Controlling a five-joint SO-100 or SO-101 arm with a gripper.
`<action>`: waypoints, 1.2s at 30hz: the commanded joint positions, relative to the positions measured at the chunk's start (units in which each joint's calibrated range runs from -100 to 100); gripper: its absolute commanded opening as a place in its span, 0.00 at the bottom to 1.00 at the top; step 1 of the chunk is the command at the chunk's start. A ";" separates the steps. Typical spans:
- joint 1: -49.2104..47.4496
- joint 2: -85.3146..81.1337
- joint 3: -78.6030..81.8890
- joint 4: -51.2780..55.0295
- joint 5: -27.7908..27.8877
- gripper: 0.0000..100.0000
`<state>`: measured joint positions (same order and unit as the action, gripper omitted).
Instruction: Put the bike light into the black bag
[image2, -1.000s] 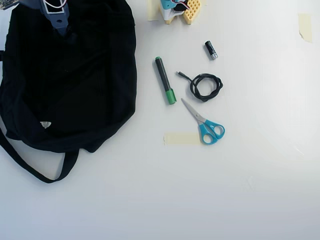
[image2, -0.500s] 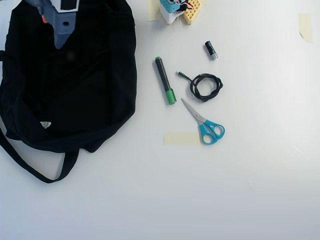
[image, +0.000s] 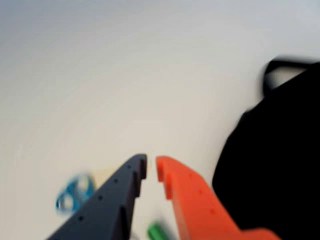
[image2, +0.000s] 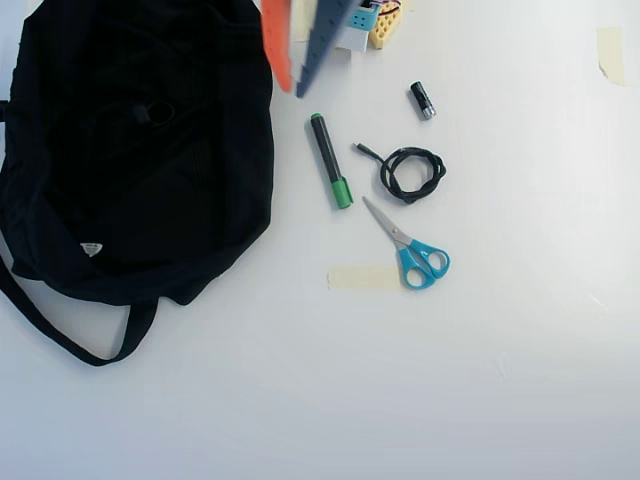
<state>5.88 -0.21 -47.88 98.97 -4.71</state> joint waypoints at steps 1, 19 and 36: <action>-2.74 -3.11 8.16 0.60 -0.16 0.02; -6.55 -44.61 59.38 -0.26 1.99 0.02; -11.41 -86.18 119.22 -34.80 2.51 0.02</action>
<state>-5.58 -80.41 63.99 66.85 -2.47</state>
